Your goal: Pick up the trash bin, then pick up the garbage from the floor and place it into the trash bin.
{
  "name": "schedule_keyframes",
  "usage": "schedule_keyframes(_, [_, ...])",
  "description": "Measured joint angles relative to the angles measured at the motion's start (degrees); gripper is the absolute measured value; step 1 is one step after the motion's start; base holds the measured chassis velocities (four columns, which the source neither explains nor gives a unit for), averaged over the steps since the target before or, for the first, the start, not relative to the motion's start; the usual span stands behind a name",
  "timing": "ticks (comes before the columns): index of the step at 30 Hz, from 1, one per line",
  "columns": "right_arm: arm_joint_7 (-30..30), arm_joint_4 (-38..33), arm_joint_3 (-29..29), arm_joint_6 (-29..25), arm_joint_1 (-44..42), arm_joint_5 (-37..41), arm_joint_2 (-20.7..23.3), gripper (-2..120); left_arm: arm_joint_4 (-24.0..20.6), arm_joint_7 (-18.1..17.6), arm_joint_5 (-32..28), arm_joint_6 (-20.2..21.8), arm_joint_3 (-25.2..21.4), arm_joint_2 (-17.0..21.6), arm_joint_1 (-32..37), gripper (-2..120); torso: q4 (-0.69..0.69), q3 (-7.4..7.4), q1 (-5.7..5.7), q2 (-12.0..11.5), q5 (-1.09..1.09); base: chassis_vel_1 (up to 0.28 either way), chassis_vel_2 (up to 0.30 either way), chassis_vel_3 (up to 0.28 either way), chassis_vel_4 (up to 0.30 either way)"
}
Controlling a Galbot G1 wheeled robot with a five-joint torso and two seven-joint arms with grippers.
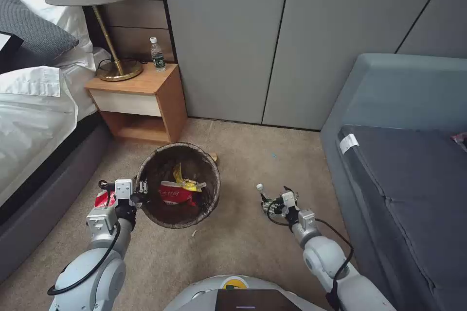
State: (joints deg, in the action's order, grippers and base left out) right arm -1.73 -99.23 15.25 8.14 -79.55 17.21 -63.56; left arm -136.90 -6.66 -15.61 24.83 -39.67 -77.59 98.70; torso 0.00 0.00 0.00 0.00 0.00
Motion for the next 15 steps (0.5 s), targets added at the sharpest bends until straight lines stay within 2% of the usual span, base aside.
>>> schedule_keyframes(5, [0.92, 3.33, -0.51, 0.81, 2.30, 1.10, -0.20, 100, 0.01, -0.03, -0.03, 0.03, -0.12, 0.04, 0.02, 0, 0.00, 0.00, 0.00, 0.00, 0.00, 0.000, 0.000, 0.000, 0.000])
schedule_keyframes(8, [1.56, 9.44, -0.93, 1.79, 5.56, 2.90, -1.05, 100, 0.06, -0.06, -0.05, 0.03, -0.18, 0.12, 0.04, 0, 0.00, 0.00, 0.00, 0.00, 0.01, 0.000, 0.000, 0.000, 0.000])
schedule_keyframes(15, [2.50, 16.18, -0.91, 0.98, 8.91, 2.72, -1.77, 100, 0.24, -0.09, -0.03, 0.05, -0.02, 0.06, 0.08, 0, -0.01, 0.00, 0.00, 0.00, 0.01, 0.000, 0.000, 0.000, 0.000])
